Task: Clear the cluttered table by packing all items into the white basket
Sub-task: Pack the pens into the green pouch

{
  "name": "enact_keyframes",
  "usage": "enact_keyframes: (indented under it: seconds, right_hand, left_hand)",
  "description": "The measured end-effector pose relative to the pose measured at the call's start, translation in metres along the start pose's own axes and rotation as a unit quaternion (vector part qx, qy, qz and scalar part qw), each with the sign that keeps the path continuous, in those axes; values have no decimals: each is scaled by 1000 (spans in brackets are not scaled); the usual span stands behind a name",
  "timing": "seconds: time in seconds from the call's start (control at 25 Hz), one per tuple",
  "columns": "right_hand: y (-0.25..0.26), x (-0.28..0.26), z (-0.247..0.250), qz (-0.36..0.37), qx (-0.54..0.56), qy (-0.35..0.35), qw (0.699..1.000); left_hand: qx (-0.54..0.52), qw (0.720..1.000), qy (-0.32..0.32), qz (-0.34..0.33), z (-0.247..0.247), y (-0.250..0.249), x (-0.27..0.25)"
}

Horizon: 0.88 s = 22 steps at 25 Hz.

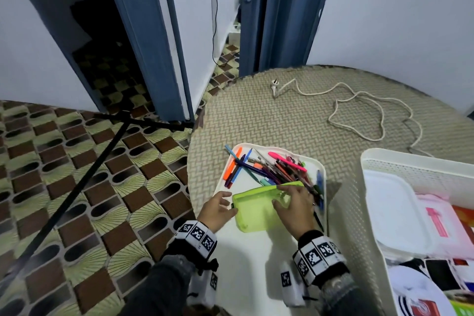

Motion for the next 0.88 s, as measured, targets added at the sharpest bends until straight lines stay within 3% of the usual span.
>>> enact_keyframes:
  seconds: [0.12,0.28,0.4,0.48,0.56,0.64,0.72,0.76,0.88]
  right_hand:
    - [-10,13,-2,-48,-60,-31,997]
    - [-30,31,-17,-114,-16,19,993]
    - [-36,29,-20,-119,11,-5,993]
    - [-42,26,-20,-127,101,-24,986]
    - [-42,16,-20,-112,211,-59,969]
    - [-40,4,-22,-124,341,-83,928]
    - [-33,-8,-28,-169,447,-61,876]
    - [-29,-13,-31,-180,457,-59,869]
    - [-24,-25,-40,-145,360,-70,919]
  left_hand:
    - [-15,999,19,23,-6,11,16]
    - [1,997,48,56,-14,32,35]
    - [-35,999,13,6,-14,30,50]
    - [-71,996,1,-44,-10,18,56]
    - [-113,989,18,-97,0,8,62]
    - [-150,977,57,-138,12,0,70]
    - [-207,965,92,-131,19,-6,78]
    - [-229,963,95,-108,20,-4,81]
    - [-191,973,68,-106,20,2,80]
Point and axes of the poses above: each hand's wrist, its own x-axis towards the middle knuckle, its own z-axis out of the back of the hand, y = z × x, the point moved 4 cm from there along x, towards the middle knuckle, and after that the axes turned 9 degrees about -z, right-handed, at the moved point
